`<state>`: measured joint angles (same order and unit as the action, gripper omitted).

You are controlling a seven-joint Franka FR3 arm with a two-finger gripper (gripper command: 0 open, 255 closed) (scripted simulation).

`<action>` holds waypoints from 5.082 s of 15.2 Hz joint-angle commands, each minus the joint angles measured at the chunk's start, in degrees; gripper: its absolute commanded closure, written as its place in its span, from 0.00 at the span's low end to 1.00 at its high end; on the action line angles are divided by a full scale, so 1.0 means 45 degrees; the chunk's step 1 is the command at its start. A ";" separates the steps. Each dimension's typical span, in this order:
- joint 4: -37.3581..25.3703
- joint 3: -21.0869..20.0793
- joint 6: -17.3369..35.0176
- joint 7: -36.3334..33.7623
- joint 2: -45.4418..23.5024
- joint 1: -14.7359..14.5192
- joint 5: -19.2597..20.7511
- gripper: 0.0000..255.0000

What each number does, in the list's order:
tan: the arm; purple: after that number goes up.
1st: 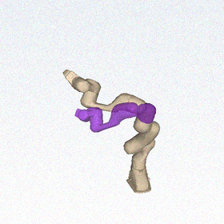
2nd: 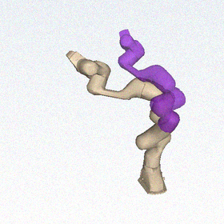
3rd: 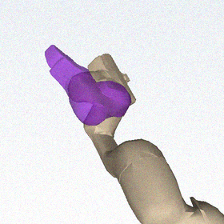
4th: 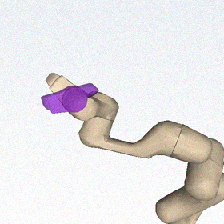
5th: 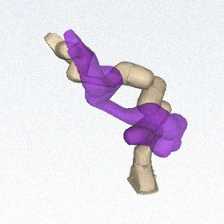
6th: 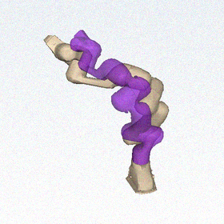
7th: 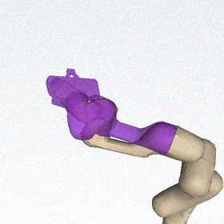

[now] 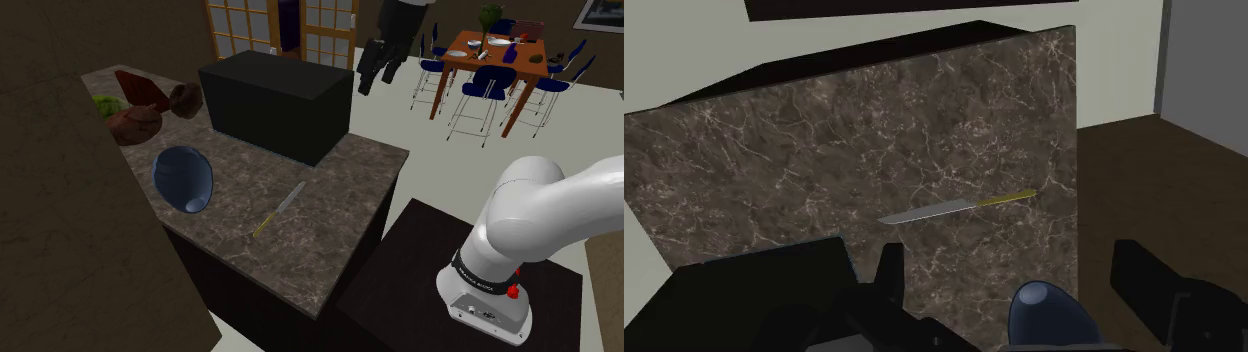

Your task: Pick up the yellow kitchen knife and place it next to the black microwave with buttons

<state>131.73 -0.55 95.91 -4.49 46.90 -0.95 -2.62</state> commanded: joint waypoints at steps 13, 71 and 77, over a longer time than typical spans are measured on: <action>0.1852 -0.2614 0.4614 -0.5530 -0.3182 0.1214 -0.0803 0.00; -0.5146 -0.2216 1.1713 -2.1004 -1.9602 0.1419 0.4106 1.00; -0.4861 -0.2457 1.1111 -2.0844 -1.8718 0.1601 0.3885 1.00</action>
<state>109.59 -11.38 146.48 -98.39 -38.14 6.13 15.07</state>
